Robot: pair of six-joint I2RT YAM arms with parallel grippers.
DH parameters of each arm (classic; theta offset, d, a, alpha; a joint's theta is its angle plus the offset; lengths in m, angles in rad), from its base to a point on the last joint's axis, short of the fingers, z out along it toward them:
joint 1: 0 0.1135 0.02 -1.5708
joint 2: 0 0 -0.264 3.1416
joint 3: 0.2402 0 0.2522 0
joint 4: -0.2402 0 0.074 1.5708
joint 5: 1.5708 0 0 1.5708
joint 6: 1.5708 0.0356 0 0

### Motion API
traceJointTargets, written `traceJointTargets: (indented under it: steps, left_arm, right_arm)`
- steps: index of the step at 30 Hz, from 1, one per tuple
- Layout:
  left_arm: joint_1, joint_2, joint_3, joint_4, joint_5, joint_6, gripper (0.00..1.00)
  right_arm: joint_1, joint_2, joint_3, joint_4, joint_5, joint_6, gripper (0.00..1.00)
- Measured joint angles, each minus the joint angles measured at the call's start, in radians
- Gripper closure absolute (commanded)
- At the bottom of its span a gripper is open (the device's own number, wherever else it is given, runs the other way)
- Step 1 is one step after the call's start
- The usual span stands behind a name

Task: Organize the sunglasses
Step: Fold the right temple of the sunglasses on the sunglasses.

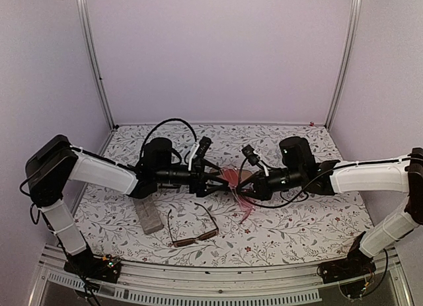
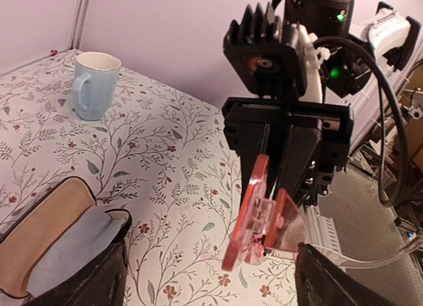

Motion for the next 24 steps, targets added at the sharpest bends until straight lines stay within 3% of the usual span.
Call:
traceJointTargets:
  steps: [12,21,24]
  left_arm:
    - [0.001,0.026,0.077,-0.023,0.170,0.022,0.32]
    - [0.001,0.055,0.107,-0.033,0.252,0.011,0.61]
    - [0.001,0.061,0.109,-0.035,0.267,0.010,0.66]
  right_arm:
    - [0.008,0.003,-0.002,0.011,-0.076,-0.026,0.95]
    - [0.018,0.027,-0.002,0.010,-0.084,-0.031,0.95]
    - [0.018,0.027,-0.002,0.010,-0.084,-0.030,0.93]
